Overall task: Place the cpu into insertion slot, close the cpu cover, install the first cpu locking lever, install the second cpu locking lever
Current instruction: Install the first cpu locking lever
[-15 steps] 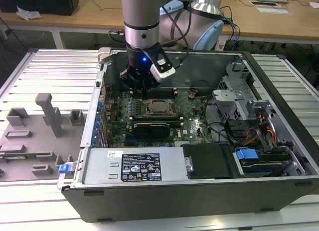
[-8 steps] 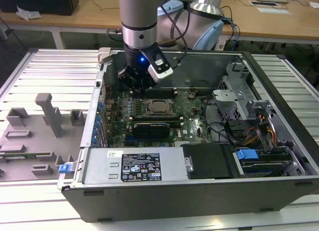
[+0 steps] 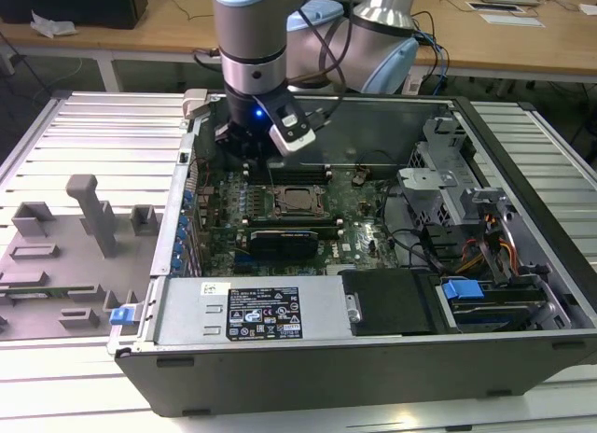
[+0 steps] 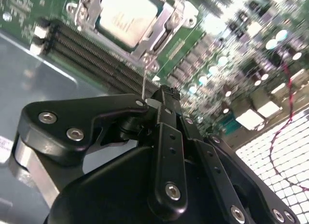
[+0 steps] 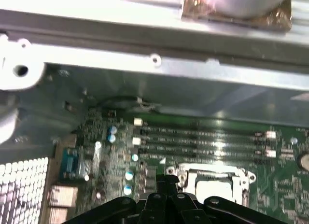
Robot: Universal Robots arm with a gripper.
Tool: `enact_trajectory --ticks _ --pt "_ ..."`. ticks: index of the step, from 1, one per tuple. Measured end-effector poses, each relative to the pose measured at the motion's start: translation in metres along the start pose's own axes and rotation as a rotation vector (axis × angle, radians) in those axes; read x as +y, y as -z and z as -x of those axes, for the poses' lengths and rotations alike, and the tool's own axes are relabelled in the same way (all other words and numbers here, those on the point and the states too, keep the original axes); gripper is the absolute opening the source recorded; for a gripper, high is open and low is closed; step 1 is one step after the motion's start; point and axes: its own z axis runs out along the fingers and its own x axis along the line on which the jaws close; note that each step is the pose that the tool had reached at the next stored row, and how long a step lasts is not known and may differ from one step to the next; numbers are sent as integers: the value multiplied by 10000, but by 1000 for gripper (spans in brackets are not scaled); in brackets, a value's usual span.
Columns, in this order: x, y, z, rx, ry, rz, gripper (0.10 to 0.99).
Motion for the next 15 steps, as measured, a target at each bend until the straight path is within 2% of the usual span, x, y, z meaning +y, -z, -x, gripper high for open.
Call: enact_trajectory --ticks 4,7,9,15 --pt "1 0 -25 -24 -9 264 106" --pt "1 0 -31 -60 -27 639 106" --pt "2 0 -31 -65 -32 702 106" --pt "0 -1 -15 -65 -30 703 106"
